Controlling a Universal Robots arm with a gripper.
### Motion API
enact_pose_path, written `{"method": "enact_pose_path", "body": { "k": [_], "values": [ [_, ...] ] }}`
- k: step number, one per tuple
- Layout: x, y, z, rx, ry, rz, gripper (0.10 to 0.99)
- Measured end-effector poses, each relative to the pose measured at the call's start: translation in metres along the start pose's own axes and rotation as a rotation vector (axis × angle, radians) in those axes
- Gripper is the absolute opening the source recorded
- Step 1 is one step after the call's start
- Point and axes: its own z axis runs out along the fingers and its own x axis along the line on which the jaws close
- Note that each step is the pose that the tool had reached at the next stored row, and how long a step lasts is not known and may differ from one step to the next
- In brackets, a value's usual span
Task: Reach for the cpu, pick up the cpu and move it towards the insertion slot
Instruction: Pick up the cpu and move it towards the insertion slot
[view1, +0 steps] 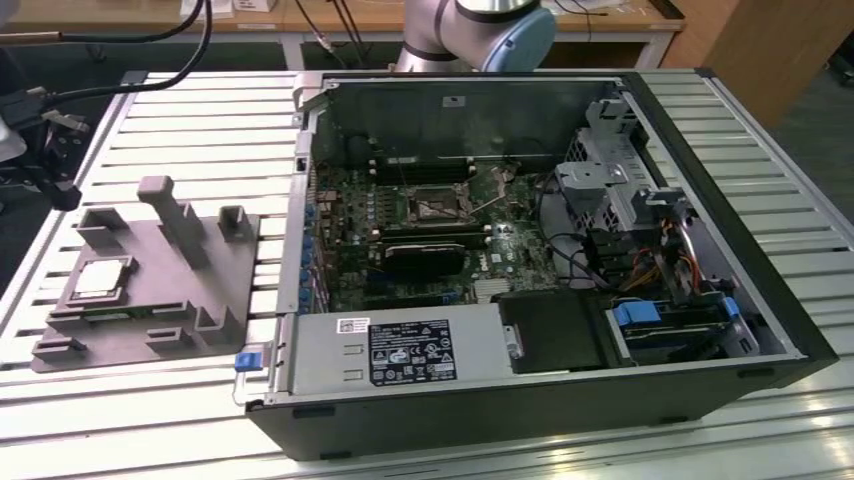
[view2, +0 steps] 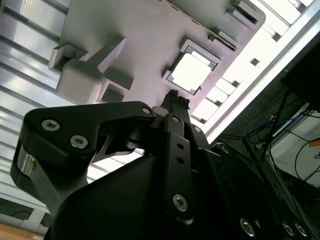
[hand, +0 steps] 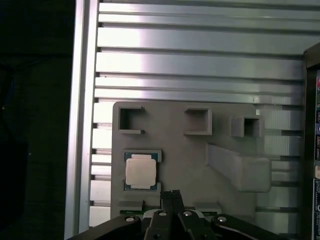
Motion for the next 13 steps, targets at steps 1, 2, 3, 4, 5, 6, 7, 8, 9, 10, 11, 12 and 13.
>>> {"method": "enact_pose_path", "body": {
  "k": [1,2,3,4,5,6,7,8,9,10,11,12,13],
  "values": [
    [0.0015,-0.0001,0.0019,0.000,-0.0002,0.000,0.106],
    [0.0030,-0.0003,0.0037,0.000,-0.0004,0.000,0.106],
    [0.0045,-0.0004,0.0055,0.000,-0.0007,0.000,0.106],
    [0.0060,-0.0005,0.0073,0.000,-0.0010,0.000,0.106],
    [0.0076,-0.0006,0.0091,0.000,-0.0012,0.000,0.106],
    [0.0091,-0.0007,0.0109,0.000,-0.0017,0.000,0.106],
    [0.0107,-0.0008,0.0126,0.000,-0.0019,0.000,0.106],
    [0.0124,-0.0009,0.0145,0.000,-0.0022,0.000,0.106],
    [0.0140,-0.0010,0.0163,0.000,-0.0027,0.000,0.106],
    [0.0156,-0.0011,0.0180,0.000,-0.0031,0.000,0.106],
    [0.0174,-0.0012,0.0196,0.000,-0.0034,0.000,0.106],
    [0.0191,-0.0014,0.0211,0.000,-0.0036,0.000,0.106],
    [0.0208,-0.0015,0.0227,0.000,-0.0040,0.000,0.106]
  ]
}}
